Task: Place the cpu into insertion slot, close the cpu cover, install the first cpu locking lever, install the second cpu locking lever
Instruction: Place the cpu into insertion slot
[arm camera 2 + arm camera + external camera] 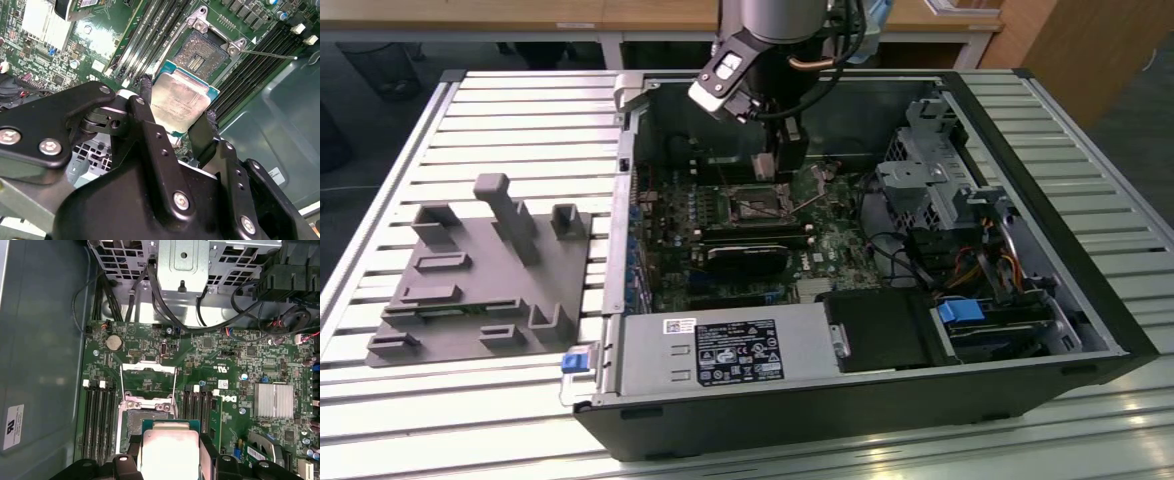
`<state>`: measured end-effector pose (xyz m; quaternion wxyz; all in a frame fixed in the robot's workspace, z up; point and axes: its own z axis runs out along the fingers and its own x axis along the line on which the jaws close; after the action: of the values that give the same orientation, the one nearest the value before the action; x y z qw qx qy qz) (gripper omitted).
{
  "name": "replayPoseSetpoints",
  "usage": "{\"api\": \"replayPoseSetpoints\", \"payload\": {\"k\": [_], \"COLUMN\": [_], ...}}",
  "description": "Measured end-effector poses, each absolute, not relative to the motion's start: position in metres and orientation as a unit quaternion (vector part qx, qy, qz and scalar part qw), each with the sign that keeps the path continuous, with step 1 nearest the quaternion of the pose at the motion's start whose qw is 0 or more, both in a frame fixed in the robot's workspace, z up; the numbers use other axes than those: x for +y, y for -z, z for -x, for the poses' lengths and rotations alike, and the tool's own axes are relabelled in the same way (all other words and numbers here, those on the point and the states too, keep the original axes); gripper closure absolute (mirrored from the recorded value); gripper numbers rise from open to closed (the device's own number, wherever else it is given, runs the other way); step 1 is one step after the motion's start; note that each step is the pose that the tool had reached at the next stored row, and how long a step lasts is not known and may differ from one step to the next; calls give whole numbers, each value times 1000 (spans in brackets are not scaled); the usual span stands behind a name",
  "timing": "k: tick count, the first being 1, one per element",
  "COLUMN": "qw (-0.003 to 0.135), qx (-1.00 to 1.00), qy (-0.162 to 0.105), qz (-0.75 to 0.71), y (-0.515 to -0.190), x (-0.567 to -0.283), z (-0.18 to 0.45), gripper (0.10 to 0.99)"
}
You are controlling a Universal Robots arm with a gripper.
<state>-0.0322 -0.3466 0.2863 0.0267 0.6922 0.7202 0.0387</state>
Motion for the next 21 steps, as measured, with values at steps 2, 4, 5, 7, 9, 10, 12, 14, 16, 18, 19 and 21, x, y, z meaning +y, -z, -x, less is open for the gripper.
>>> {"api": "replayPoseSetpoints", "payload": {"k": [2,4,5,7,9,10,12,14,16,18,19,21], "qw": [27,27,27,27,27,27,27,27,27,27,27,27], "qx": [720,720,720,720,720,720,720,720,720,720,720,720], "qy": [-38,-38,-38,-38,-38,-38,-38,-38,-38,-38,-38,-38], "qz": [-692,-692,-692,-692,-692,-692,-692,-692,-692,-692,-692,-692], "y": [-285,-283,-282,-280,-278,-277,-275,-273,-270,-266,-264,-261], "x": [-347,-347,-347,-347,-347,-346,-346,-346,-345,-343,-342,-341], "z": [32,32,32,32,32,32,32,32,32,33,33,34], "gripper": [545,545,545,545,545,545,545,545,545,545,545,545]}}
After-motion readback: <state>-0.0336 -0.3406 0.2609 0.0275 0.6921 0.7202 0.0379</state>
